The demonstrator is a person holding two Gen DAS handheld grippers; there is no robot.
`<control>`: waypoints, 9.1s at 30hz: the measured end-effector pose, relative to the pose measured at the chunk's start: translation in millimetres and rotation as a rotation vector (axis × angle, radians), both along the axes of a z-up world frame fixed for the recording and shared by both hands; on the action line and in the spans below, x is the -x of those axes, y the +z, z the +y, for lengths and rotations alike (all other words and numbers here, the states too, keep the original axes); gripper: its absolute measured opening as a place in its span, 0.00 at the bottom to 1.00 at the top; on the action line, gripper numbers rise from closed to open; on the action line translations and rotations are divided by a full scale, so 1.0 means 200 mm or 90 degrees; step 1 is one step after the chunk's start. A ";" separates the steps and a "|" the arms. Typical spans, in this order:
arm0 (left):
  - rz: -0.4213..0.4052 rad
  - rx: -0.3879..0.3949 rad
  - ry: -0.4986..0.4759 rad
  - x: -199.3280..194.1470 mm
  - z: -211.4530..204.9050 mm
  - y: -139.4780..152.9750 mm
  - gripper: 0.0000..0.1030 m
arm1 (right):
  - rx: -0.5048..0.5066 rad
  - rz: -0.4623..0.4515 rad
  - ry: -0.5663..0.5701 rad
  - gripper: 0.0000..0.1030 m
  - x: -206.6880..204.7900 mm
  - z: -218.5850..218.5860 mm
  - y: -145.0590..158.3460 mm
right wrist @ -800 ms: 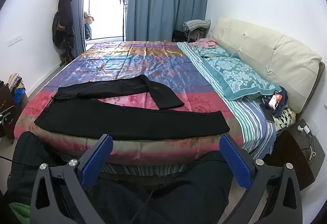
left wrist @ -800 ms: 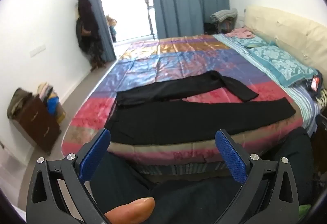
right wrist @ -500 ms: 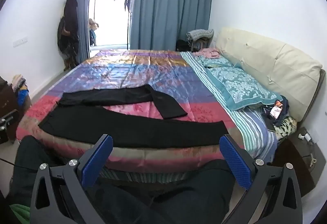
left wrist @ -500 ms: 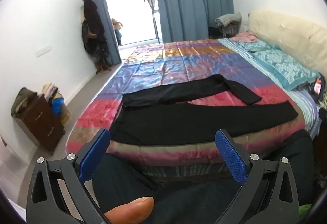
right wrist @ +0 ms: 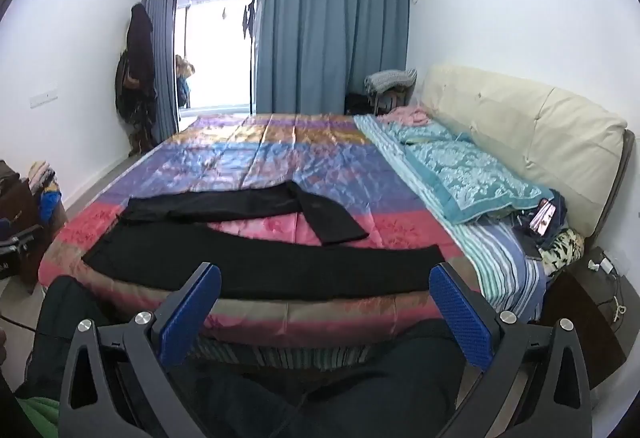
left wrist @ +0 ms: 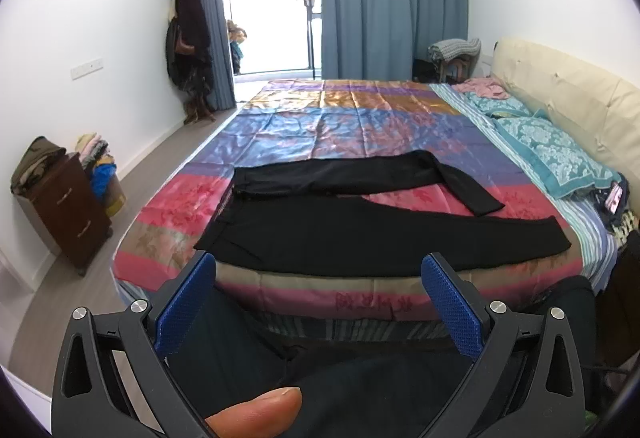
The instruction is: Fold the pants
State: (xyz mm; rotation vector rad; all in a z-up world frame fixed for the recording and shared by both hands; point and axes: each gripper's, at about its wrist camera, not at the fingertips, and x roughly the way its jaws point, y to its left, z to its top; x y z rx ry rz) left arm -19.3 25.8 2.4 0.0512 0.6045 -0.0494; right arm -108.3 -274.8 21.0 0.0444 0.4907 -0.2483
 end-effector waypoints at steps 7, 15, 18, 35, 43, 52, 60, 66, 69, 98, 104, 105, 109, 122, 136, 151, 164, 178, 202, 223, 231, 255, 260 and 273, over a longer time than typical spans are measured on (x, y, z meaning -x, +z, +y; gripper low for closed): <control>0.005 0.012 0.006 -0.01 0.02 0.01 1.00 | -0.023 0.030 0.006 1.00 -0.02 -0.02 -0.04; 0.010 0.010 0.010 -0.03 0.02 0.02 1.00 | -0.008 0.034 -0.011 1.00 -0.01 -0.03 -0.05; 0.015 0.009 0.010 -0.04 0.01 0.00 1.00 | -0.014 0.044 -0.022 1.00 -0.03 -0.05 -0.06; 0.059 -0.007 0.015 -0.06 -0.01 -0.05 1.00 | -0.013 0.082 -0.027 1.00 -0.09 -0.03 -0.11; 0.061 -0.020 0.024 -0.06 0.00 -0.06 1.00 | -0.012 0.098 -0.011 1.00 -0.10 0.00 -0.14; 0.067 -0.025 0.029 -0.07 0.01 -0.07 1.00 | -0.010 0.104 -0.020 1.00 -0.11 0.00 -0.15; 0.067 -0.027 0.029 -0.07 0.01 -0.08 1.00 | -0.010 0.108 -0.021 1.00 -0.11 0.00 -0.15; 0.066 -0.029 0.029 -0.07 0.01 -0.08 1.00 | -0.012 0.111 -0.023 1.00 -0.11 -0.01 -0.16; 0.066 -0.029 0.029 -0.07 0.01 -0.08 1.00 | -0.012 0.111 -0.023 1.00 -0.11 -0.01 -0.16; 0.063 -0.055 0.040 -0.05 0.01 -0.09 1.00 | -0.026 0.124 -0.025 1.00 -0.13 -0.04 -0.18; 0.064 -0.072 0.033 -0.04 -0.02 -0.09 1.00 | -0.044 0.132 -0.015 1.00 -0.14 -0.04 -0.20; 0.064 -0.072 0.032 -0.05 -0.03 -0.09 1.00 | -0.044 0.134 -0.014 1.00 -0.14 -0.04 -0.21; 0.060 -0.071 0.031 -0.05 -0.03 -0.08 1.00 | -0.042 0.133 -0.005 1.00 -0.15 -0.03 -0.20; 0.087 -0.068 0.018 -0.07 -0.04 -0.10 1.00 | -0.014 0.154 -0.022 1.00 -0.19 -0.01 -0.20; 0.093 -0.062 0.026 -0.06 -0.04 -0.11 1.00 | -0.007 0.164 -0.041 1.00 -0.18 -0.03 -0.20; 0.107 -0.067 0.035 -0.08 -0.02 -0.14 1.00 | 0.005 0.172 -0.057 1.00 -0.19 -0.04 -0.22; 0.116 -0.070 0.032 -0.09 -0.02 -0.16 1.00 | 0.004 0.175 -0.058 1.00 -0.19 -0.04 -0.22; 0.099 -0.069 -0.019 -0.12 -0.09 -0.13 1.00 | -0.006 0.138 -0.043 1.00 -0.18 -0.06 -0.20; 0.104 -0.009 -0.046 -0.84 -0.37 -0.16 1.00 | -0.152 0.225 0.104 0.81 -1.38 -0.57 -0.84; 0.284 -0.021 -0.004 -1.11 -0.38 -0.62 0.99 | 0.006 0.367 0.144 0.64 -2.18 -0.63 -1.44; 0.298 -0.040 -0.015 -1.10 -0.41 -0.66 0.99 | 0.032 0.369 0.132 0.64 -2.21 -0.63 -1.44; 0.338 -0.056 -0.017 -1.18 -0.43 -0.78 0.99 | 0.016 0.297 0.107 0.11 -2.46 -1.01 -0.95; 0.348 -0.058 -0.019 -1.25 -0.47 -0.80 0.99 | 0.116 0.234 0.031 0.10 -2.98 -1.35 -0.59; 0.402 -0.079 -0.032 -1.37 -0.56 -0.97 0.99 | -0.203 0.325 -0.127 0.57 -3.18 -2.12 -1.17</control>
